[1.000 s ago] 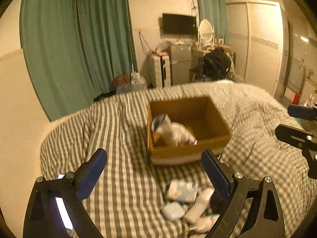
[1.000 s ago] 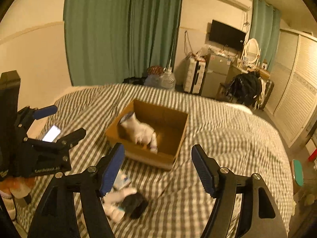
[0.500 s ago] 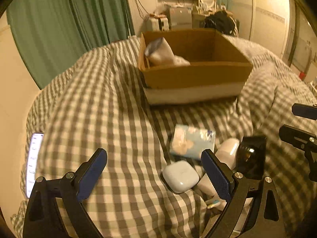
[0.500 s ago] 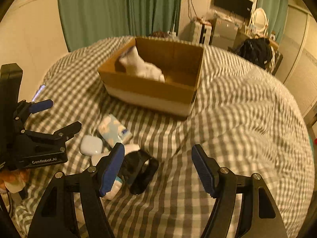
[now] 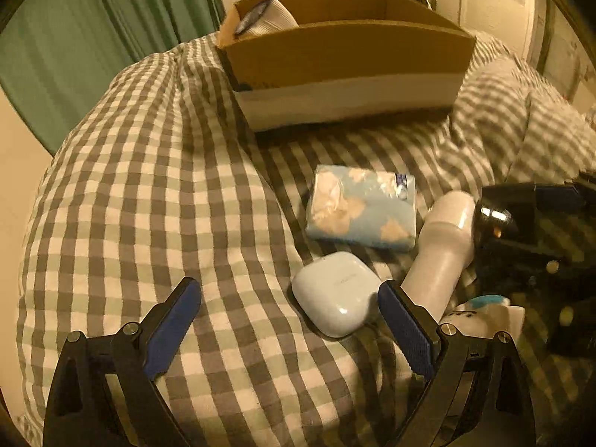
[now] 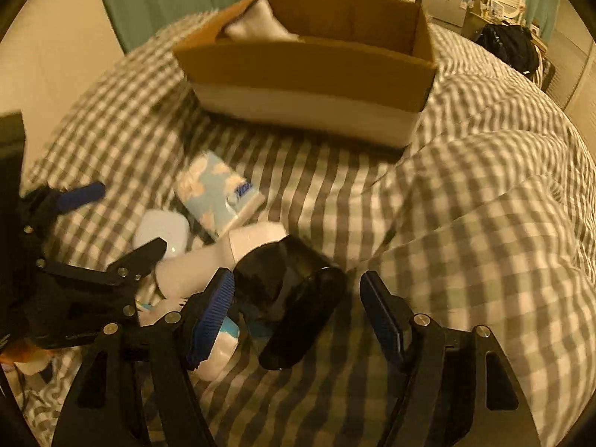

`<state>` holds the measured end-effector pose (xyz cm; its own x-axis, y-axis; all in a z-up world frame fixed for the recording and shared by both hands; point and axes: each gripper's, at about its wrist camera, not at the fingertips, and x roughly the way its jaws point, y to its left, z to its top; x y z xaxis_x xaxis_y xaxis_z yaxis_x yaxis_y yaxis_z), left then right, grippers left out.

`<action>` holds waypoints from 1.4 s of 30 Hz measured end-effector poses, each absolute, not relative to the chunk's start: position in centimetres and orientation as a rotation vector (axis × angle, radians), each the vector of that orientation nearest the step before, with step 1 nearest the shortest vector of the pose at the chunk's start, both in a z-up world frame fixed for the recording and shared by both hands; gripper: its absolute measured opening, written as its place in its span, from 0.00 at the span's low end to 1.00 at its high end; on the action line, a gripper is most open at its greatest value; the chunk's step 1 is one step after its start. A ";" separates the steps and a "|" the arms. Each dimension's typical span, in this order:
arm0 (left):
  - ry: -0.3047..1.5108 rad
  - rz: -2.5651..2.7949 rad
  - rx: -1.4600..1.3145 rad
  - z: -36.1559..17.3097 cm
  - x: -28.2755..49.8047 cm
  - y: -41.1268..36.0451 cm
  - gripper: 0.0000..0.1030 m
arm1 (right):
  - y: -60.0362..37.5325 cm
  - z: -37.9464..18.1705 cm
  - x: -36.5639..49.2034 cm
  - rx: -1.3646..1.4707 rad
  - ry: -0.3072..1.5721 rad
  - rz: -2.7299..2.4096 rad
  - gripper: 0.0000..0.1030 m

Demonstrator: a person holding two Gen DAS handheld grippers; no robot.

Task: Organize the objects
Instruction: 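Grasp the white earbud case with the left tool while the right tool grasps a black cup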

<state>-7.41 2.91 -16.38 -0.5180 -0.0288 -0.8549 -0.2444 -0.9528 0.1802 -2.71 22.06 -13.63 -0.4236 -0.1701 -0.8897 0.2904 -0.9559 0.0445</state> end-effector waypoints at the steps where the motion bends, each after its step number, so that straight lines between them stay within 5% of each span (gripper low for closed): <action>1: 0.430 2.592 -1.474 -16.5 -7.4 3.0 0.95 | 21.6 -13.9 -2.7 1.503 0.186 -2.419 0.68; 11: 0.443 2.492 -1.525 -17.7 -8.0 4.1 0.95 | 21.0 -13.3 -1.8 1.438 0.243 -2.471 0.64; 12: 0.439 2.483 -1.528 -17.8 -8.2 4.3 0.95 | 21.2 -12.8 -1.5 1.414 0.240 -2.486 0.54; 13: 0.437 2.473 -1.529 -17.9 -8.3 4.6 0.95 | 21.3 -12.4 -1.4 1.397 0.234 -2.489 0.30; 14: 0.433 2.460 -1.531 -18.1 -8.4 4.8 0.95 | 21.4 -12.1 -1.2 1.383 0.209 -2.472 0.28; 18: 0.409 2.431 -1.536 -18.3 -8.7 5.5 0.91 | 21.7 -11.9 -1.2 1.397 0.219 -2.478 0.28; 20: 0.384 2.386 -1.527 -18.4 -8.4 5.8 0.63 | 21.6 -11.9 -1.4 1.399 0.220 -2.480 0.27; 21: 0.363 2.358 -1.532 -18.5 -8.2 6.0 0.58 | 21.5 -11.9 -1.3 1.397 0.220 -2.478 0.27; 42: 0.215 2.474 -1.417 -12.5 -5.3 3.1 0.57 | 22.5 -7.6 1.9 1.248 0.187 -2.591 0.27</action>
